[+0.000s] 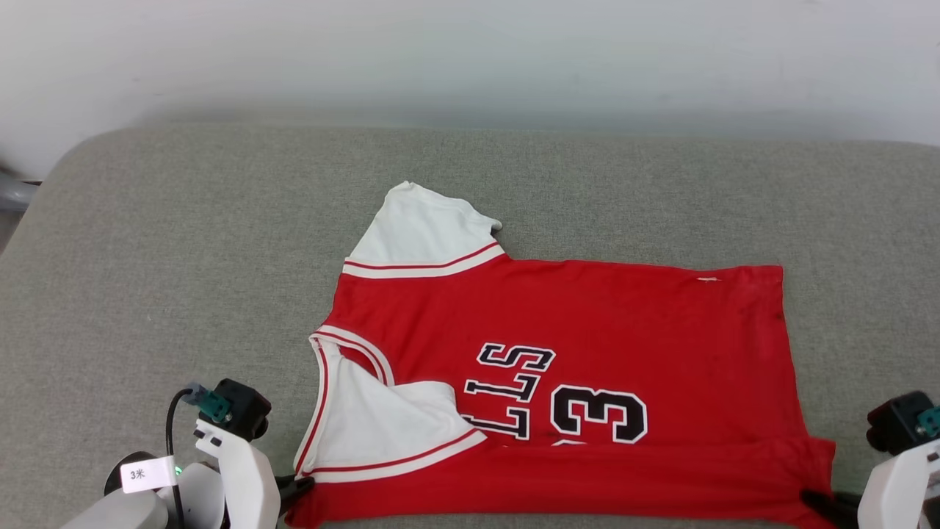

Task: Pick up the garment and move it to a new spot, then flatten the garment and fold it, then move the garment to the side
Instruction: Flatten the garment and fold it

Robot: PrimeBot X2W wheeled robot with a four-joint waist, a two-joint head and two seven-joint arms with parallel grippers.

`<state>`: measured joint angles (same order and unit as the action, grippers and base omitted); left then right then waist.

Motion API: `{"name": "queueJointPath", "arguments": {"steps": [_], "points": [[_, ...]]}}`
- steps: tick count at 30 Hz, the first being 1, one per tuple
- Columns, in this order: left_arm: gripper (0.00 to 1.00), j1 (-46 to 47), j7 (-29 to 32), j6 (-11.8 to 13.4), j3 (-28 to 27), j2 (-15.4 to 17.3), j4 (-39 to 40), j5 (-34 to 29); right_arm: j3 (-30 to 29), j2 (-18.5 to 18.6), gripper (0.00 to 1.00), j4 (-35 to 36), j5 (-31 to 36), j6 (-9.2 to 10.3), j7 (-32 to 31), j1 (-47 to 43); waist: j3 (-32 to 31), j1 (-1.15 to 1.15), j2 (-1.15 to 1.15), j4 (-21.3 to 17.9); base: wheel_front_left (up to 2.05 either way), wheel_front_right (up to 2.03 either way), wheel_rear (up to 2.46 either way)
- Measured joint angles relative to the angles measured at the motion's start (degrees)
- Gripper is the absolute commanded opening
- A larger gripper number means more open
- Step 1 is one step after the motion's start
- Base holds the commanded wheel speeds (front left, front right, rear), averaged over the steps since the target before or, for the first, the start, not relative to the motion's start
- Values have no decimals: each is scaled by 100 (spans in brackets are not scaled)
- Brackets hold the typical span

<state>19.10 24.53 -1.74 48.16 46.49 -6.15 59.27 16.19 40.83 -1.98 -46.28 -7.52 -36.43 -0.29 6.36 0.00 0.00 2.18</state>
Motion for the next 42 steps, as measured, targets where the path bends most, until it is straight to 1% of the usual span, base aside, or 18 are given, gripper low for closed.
{"name": "queueJointPath", "arguments": {"steps": [5,8,9,10,11,14,17,20,22,26,29,32,35,38,42], "points": [[0,-62,-24,30,29,-43,-169,48,-68,-248,0,-153,107,0,-152,-175,90,0,0,-2,0,0,0],[0,-76,-99,24,32,-158,-359,59,-56,-420,0,-377,204,0,-126,-175,122,0,0,2,0,0,0],[0,-76,-120,23,31,-189,-427,58,-46,-463,24,-432,241,0,-81,-171,123,0,0,4,0,0,0],[52,-76,-166,23,24,-210,-476,54,-47,-497,95,-477,258,0,-26,-164,119,0,0,7,0,0,0],[100,-75,-245,27,9,-229,-523,35,-62,-537,100,-517,259,0,53,-157,110,0,0,10,0,0,0],[100,-75,-421,38,-46,-234,-615,2,-164,-681,100,-554,371,0,399,-144,47,0,0,18,0,0,0],[100,-75,-673,76,-160,-172,-615,-44,-341,-788,100,-489,477,1,771,-112,-40,0,0,11,0,0,0],[100,-71,-989,140,-299,-69,-538,-156,-634,-976,100,-346,776,1,1407,-60,-118,0,0,-9,0,0,0],[100,-20,-1254,208,-421,-33,-479,-265,-869,-1178,100,-299,1004,2,1797,28,-149,0,0,-26,0,0,0],[100,207,-1772,403,-635,-23,-438,-546,-1147,-1669,100,-110,1439,1,2431,125,-148,0,0,-69,0,0,0],[100,459,-2039,537,-750,-109,-409,-737,-1354,-2024,100,92,1813,1,2916,262,-99,0,0,-116,0,0,0],[100,770,-2213,584,-810,-224,-423,-904,-1456,-2321,100,292,2243,1,3338,304,-22,0,0,-171,0,0,0],[100,1155,-2217,563,-833,-320,-538,-1029,-1508,-2547,100,441,2639,1,3655,332,80,0,0,-240,0,0,0],[100,1596,-2057,415,-812,-425,-733,-1071,-1488,-2731,100,569,2916,1,3862,365,222,0,0,-323,0,0,0],[100,2281,-1623,135,-775,-532,-1061,-1067,-1378,-2820,100,647,3072,1,3977,424,476,0,0,-457,0,0,0]]}}
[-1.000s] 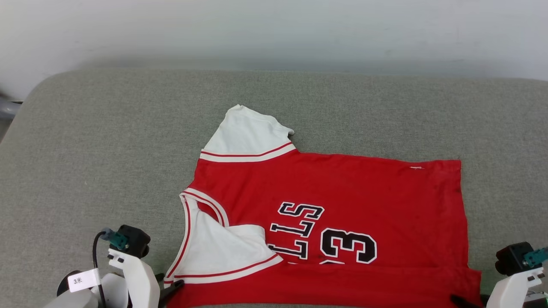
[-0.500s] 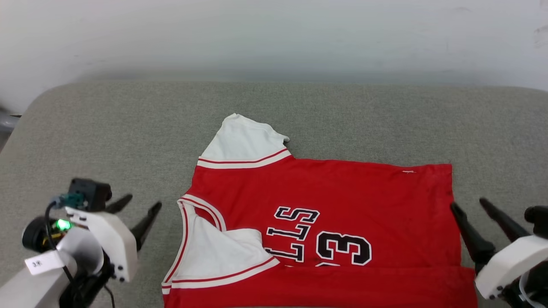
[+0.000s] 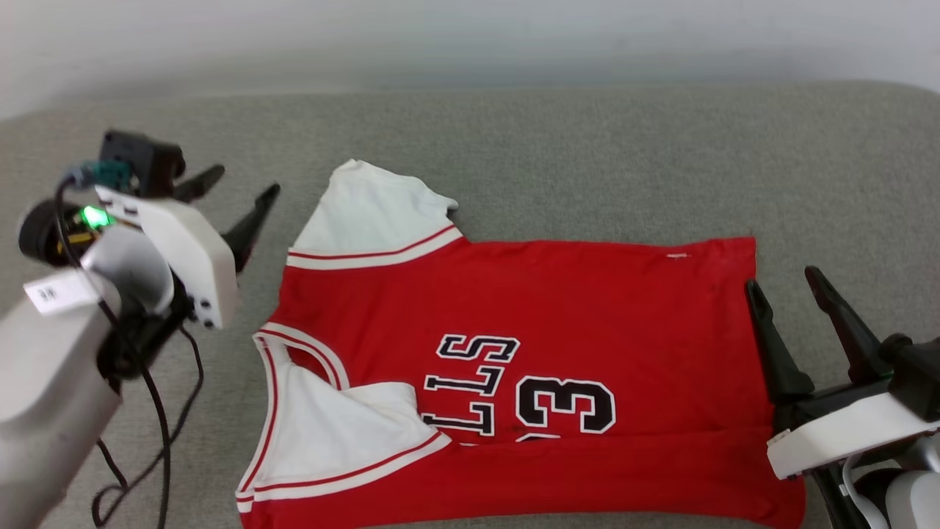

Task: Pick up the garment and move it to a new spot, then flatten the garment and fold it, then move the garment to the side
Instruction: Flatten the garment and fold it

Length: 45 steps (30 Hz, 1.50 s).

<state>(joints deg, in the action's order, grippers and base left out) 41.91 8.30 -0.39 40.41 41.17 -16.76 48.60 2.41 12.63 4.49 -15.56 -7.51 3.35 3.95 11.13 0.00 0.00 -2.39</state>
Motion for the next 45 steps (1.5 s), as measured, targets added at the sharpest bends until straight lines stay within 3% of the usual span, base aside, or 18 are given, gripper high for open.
{"name": "queueJointPath", "arguments": {"steps": [5,9,16,25,34,35,36,41,45], "points": [[100,813,1123,-319,114,-56,-427,264,65,-24,100,79,63,0,67,211,412,0,0,-175,0,0,0],[100,1510,2108,-424,261,-36,-703,350,126,-27,100,97,70,0,103,356,768,-1,0,-311,0,0,0],[100,2315,3256,-547,411,-48,-1033,491,180,-31,100,101,69,0,168,569,1328,-1,0,-540,0,0,0],[100,3109,3877,-619,580,-167,-1293,450,242,-13,100,113,86,0,202,812,1963,-1,0,-732,0,0,0],[100,3259,4154,-669,1013,-235,-1570,293,268,-13,100,48,77,0,268,906,2228,0,0,-821,0,0,0],[44,3259,4147,-675,1043,-233,-1575,294,257,-12,100,47,60,0,268,912,2228,0,0,-823,0,0,0],[0,3260,4116,-677,1067,-226,-1583,298,246,-12,100,46,52,0,268,921,2226,0,0,-827,0,0,0],[0,3203,3835,-701,1173,-248,-1655,363,185,33,100,56,27,0,214,1008,2144,0,0,-809,0,0,0],[0,3130,3499,-701,1289,-265,-1608,414,140,344,100,135,-10,0,-124,1143,1988,0,0,-748,0,0,0]]}}
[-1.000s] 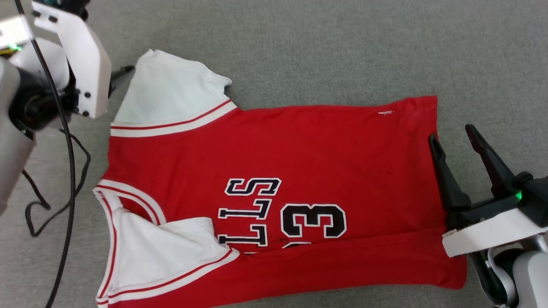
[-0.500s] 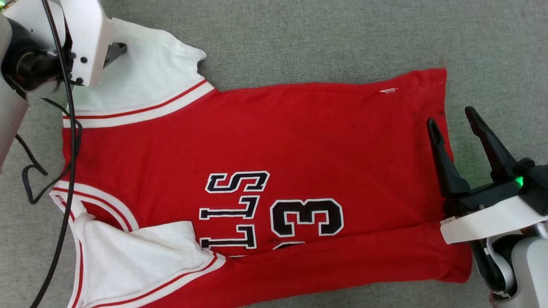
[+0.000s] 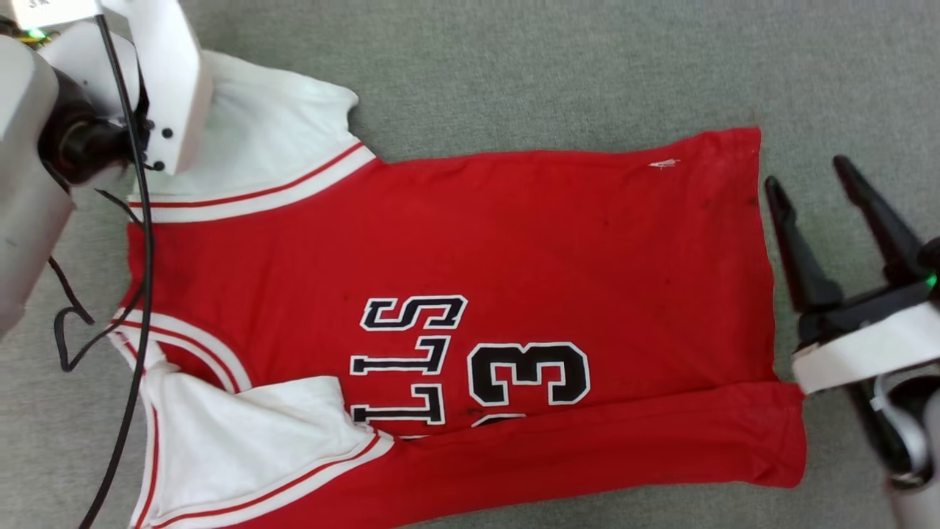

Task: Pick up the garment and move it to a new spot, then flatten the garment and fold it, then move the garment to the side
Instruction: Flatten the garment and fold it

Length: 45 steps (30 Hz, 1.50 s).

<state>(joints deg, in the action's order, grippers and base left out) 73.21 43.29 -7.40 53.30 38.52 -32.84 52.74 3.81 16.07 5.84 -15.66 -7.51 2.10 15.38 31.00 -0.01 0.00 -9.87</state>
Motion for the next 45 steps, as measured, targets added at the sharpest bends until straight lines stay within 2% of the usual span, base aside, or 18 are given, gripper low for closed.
{"name": "queueJointPath", "arguments": {"steps": [5,12,16,17,18,24,29,36,37,38,39,45], "points": [[0,-17,-463,0,116,-53,209,89,69,581,100,132,-320,0,-949,403,-244,0,0,135,0,0,0],[0,-64,-860,0,364,-77,572,259,545,1622,100,-249,-1278,-1,-3105,1176,-490,0,0,419,0,0,0],[0,-61,-1039,0,474,-83,757,301,795,1925,100,-573,-1727,0,-4110,1644,-546,1,0,585,0,0,0],[0,-44,-1135,0,552,-86,886,331,1037,2031,100,-784,-1923,-1,-4702,1902,-539,0,0,701,0,0,0],[0,-30,-1176,0,570,-89,916,335,1114,2049,100,-858,-1973,0,-4856,2001,-527,0,0,737,0,0,0],[0,69,-1322,0,709,-100,1060,338,1519,2068,100,-1399,-1923,0,-5239,2438,-386,0,0,903,0,0,0],[0,191,-1434,0,778,-121,1111,338,1823,1981,100,-1868,-1853,0,-5202,2594,-230,0,0,1019,0,0,0],[0,246,-1634,0,906,-155,1060,392,2313,2139,100,-2227,-1913,2,-4822,2686,-135,2,0,1117,0,0,0],[0,246,-1667,0,928,-155,1039,398,2363,2153,96,-2271,-1944,3,-4736,2689,-147,2,0,1118,0,0,0],[0,244,-1689,0,947,-154,1021,400,2417,2163,31,-2297,-1970,3,-4620,2692,-167,2,0,1115,0,0,0],[0,242,-1729,0,966,-146,998,412,2465,2165,0,-2330,-1986,3,-4465,2692,-193,2,0,1109,0,0,0],[0,99,-1979,0,1034,-80,891,571,2660,2118,0,-2495,-2075,1,-3656,2694,-454,2,0,1070,0,0,0]]}}
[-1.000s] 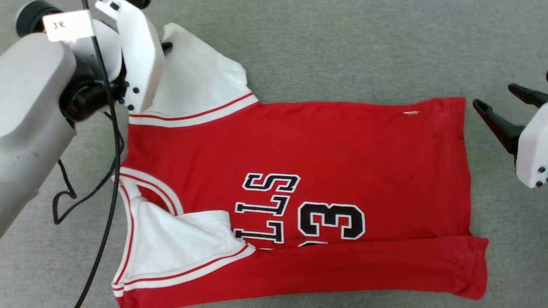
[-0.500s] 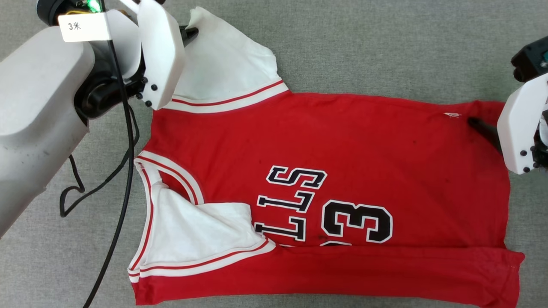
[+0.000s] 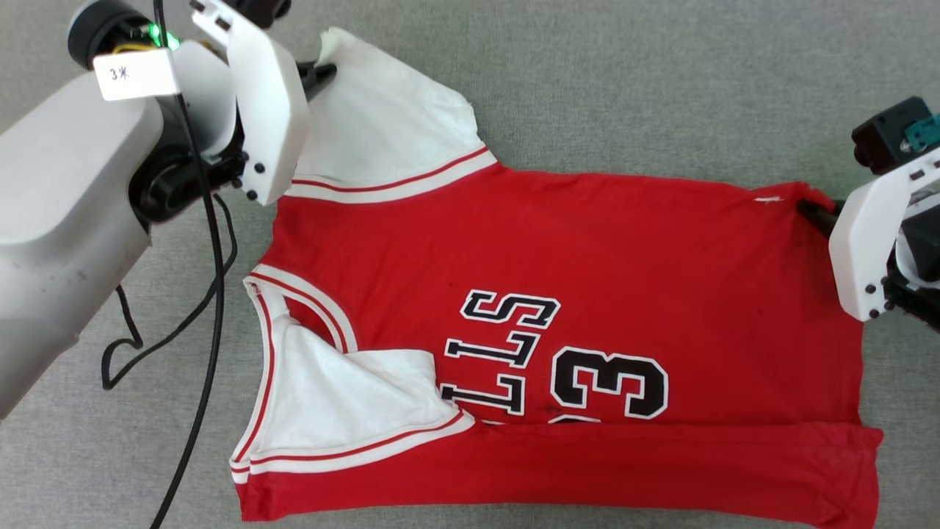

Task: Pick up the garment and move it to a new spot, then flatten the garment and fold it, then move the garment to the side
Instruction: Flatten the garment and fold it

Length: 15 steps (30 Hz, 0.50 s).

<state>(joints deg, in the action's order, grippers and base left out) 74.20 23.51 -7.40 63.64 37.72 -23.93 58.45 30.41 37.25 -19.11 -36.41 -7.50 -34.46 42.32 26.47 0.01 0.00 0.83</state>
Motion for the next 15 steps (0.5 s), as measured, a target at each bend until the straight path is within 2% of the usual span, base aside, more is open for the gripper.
{"name": "queueJointPath", "arguments": {"steps": [9,15], "points": [[0,-541,-354,11,58,213,107,227,-66,42,0,-35,-238,-1,802,-445,-598,0,0,-12,0,0,0],[0,-1139,-550,148,101,411,364,386,-225,73,0,67,-307,-1,1084,-966,-997,0,0,23,0,0,0]]}}
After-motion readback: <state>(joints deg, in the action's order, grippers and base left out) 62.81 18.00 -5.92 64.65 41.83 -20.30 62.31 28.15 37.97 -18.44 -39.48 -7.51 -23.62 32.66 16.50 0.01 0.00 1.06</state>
